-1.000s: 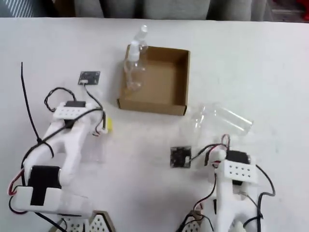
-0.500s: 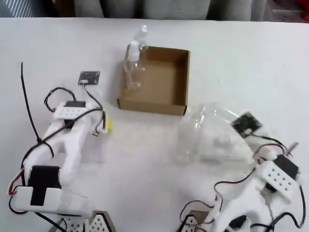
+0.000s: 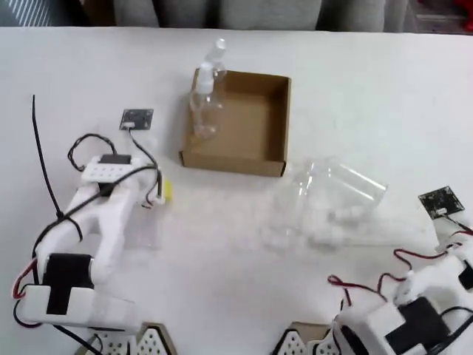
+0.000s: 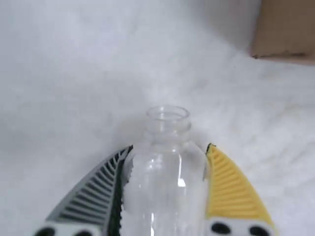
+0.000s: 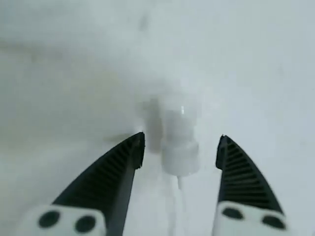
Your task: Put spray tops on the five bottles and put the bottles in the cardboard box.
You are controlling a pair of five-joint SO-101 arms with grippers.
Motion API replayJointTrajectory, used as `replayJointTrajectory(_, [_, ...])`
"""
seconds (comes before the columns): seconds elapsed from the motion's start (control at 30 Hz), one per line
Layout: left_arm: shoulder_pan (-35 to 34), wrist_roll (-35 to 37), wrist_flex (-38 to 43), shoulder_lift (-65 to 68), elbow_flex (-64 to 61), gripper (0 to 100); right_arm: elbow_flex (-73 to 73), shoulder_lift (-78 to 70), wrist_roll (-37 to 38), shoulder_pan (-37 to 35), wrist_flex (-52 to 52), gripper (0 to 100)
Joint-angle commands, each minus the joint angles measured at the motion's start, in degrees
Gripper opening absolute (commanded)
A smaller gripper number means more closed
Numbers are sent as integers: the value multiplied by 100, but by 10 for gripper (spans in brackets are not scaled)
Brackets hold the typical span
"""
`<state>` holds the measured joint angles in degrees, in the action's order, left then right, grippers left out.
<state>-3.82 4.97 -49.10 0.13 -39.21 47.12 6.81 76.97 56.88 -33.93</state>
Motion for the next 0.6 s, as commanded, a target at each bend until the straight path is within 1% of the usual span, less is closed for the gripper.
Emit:
replayJointTrajectory(0.0, [-66, -79, 167, -154, 211, 24, -440, -110, 9, 57, 92, 206])
replayJointTrajectory(0.07, [-66, -79, 167, -154, 211, 24, -457, -101, 79, 84, 92, 202])
replayJointTrajectory(0.17, [-57, -79, 167, -154, 211, 24, -457, -110, 563, 233, 92, 202])
replayJointTrajectory(0.3, [-57, -79, 167, -154, 211, 24, -519, -154, 985, 497, 242, 201])
replayJointTrajectory(0.43, [-48, -79, 167, -154, 211, 24, -563, -154, 1046, 567, 549, 200])
replayJointTrajectory(0.57, [-48, -79, 167, -154, 211, 24, -563, -163, 1046, 462, 585, 198])
